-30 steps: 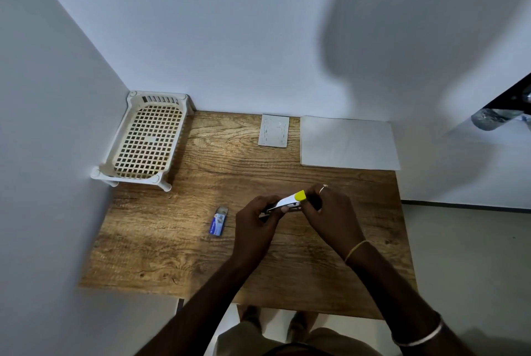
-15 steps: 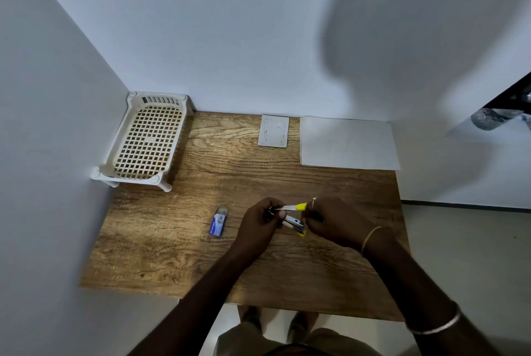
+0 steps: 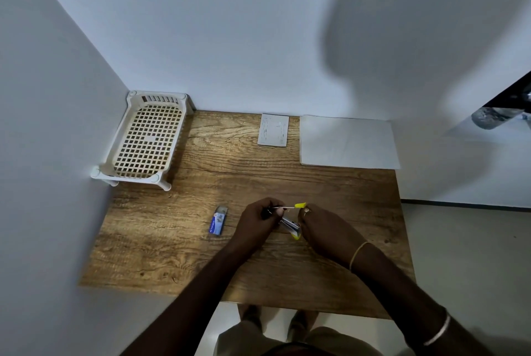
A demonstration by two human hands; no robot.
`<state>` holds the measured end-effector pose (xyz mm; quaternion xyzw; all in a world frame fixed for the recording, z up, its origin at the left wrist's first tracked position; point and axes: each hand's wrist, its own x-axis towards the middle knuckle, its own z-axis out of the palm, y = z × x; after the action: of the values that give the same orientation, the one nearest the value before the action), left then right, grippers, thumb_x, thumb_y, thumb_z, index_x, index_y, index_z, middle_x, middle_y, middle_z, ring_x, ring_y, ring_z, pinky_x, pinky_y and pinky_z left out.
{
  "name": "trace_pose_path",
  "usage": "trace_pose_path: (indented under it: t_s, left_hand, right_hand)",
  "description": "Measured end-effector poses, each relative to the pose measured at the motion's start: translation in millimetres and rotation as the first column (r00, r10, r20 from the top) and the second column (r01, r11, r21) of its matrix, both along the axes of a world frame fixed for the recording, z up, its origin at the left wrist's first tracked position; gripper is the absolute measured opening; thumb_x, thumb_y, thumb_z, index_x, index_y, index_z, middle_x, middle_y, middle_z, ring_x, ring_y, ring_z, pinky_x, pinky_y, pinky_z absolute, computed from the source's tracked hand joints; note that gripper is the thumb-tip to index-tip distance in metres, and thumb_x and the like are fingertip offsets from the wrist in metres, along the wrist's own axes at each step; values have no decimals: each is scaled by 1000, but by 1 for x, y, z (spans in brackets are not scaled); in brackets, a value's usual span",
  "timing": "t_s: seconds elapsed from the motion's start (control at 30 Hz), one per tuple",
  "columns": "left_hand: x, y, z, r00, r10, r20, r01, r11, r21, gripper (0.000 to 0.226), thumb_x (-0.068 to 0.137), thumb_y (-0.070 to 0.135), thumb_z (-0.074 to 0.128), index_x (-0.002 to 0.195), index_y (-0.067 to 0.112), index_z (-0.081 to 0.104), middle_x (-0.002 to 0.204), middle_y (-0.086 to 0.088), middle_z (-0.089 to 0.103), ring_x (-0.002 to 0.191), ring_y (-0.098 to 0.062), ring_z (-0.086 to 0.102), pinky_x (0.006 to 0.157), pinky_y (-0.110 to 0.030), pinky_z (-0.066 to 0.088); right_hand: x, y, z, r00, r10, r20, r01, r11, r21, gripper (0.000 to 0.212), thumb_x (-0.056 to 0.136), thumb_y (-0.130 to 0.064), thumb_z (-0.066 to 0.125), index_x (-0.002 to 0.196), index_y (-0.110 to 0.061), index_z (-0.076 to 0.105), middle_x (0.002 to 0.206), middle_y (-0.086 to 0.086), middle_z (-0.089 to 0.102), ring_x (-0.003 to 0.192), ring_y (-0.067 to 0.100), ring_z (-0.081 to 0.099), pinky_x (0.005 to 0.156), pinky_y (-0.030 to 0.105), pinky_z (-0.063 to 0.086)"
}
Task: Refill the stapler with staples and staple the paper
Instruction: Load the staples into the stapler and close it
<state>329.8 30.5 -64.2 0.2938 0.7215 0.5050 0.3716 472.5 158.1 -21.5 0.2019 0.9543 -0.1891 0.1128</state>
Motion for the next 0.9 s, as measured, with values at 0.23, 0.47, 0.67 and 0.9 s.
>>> trace_pose_path:
  t_s: [0.23, 0.47, 0.67, 0.9]
  left_hand:
    - [0, 2, -4, 990, 38, 134, -37, 999, -10, 9, 95, 15, 69, 94, 15, 78, 82, -2, 75, 78, -15, 70, 75, -41, 59]
    - [-2, 9, -2, 977, 100, 190, -87, 993, -76, 13, 97, 17, 67, 96, 13, 79, 82, -3, 75, 79, -18, 71, 75, -34, 55]
    - [13, 14, 4, 651, 257, 714, -264, 959, -105, 29, 103, 12, 53, 119, -10, 66, 90, -17, 64, 70, -19, 58, 64, -28, 52]
    - [33, 14, 6, 360, 168, 918, -226, 970, -89, 26, 105, 15, 44, 113, 1, 64, 89, -8, 71, 71, -12, 63, 67, -20, 56]
  right_hand:
    - [4, 7, -4, 990, -1, -141, 5, 1000, 30, 11, 102, -17, 47, 103, -10, 56, 101, 8, 57, 81, 27, 60, 63, 36, 39]
    - [8, 12, -8, 910, -269, -315, 183, 943, -277, 9, 98, -10, 59, 93, -15, 65, 87, -1, 66, 80, 15, 60, 68, 24, 35]
    - [15, 18, -10, 791, -595, -139, 219, 488, -845, 40, 93, -8, 70, 130, -14, 56, 126, 2, 68, 116, 14, 66, 94, 26, 54]
    - [2, 23, -21, 758, -649, -61, 145, 260, -955, 67, 80, 14, 74, 139, -9, 51, 121, 8, 73, 109, 16, 70, 87, 26, 57]
